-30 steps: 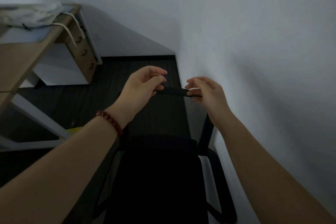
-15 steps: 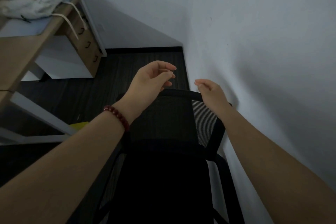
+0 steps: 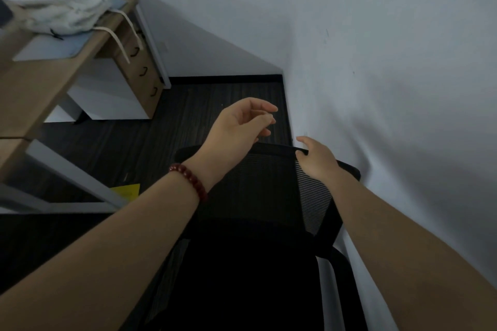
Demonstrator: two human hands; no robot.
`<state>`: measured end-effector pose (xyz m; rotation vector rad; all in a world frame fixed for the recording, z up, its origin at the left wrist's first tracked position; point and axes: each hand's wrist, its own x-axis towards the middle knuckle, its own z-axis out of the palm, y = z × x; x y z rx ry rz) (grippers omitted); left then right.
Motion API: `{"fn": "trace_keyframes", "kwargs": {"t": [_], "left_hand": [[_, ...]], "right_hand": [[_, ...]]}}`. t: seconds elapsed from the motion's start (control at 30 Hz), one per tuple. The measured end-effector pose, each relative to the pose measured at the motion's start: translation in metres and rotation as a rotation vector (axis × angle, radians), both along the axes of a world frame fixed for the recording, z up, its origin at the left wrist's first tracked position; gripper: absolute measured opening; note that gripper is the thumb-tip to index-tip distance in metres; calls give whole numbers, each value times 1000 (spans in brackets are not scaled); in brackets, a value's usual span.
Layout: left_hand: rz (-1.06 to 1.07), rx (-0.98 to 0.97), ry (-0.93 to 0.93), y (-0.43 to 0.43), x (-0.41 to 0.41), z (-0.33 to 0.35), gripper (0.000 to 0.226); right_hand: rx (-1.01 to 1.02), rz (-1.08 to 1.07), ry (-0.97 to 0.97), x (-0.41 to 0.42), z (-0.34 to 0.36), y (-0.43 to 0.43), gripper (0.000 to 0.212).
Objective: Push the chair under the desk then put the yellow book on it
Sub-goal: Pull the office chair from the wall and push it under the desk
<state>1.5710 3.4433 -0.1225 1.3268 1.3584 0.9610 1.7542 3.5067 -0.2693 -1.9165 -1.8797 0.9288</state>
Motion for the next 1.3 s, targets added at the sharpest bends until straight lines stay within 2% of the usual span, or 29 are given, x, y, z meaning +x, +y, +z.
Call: {"fn": "trace_keyframes", "kwargs": {"t": [0.07,0.2,0.37,0.43,0.53,0.63,0.8,0.93,1.3], "left_hand": [[-15,1,12,6,2,-8,15],[-36,-9,47,12,5,-26,15],[-73,8,93,12,7,-46,15],[-155,65,266,12,8,-59,17],[-340,47,535,16,5,-88,40],[-423,-56,659,24,0,-116,60],[-439,0,880,47,-9,-147,74],[-469,-29,1074,56,-14,-157,83],[-594,47,1004,62,-2,-161,79]], "right_hand": [[-29,17,-78,3,-14,10,48],[-57,63,-401,11,-34,18,48],[-9,48,-493,16,-36,14,56],[8,39,-494,14,-37,12,54],[6,19,-480,13,-35,10,52],[1,3,-458,13,-36,7,51],[51,-51,-453,14,-41,-1,54],[68,-85,-481,16,-44,-8,53],[17,-221,-510,28,-38,-38,53]]}}
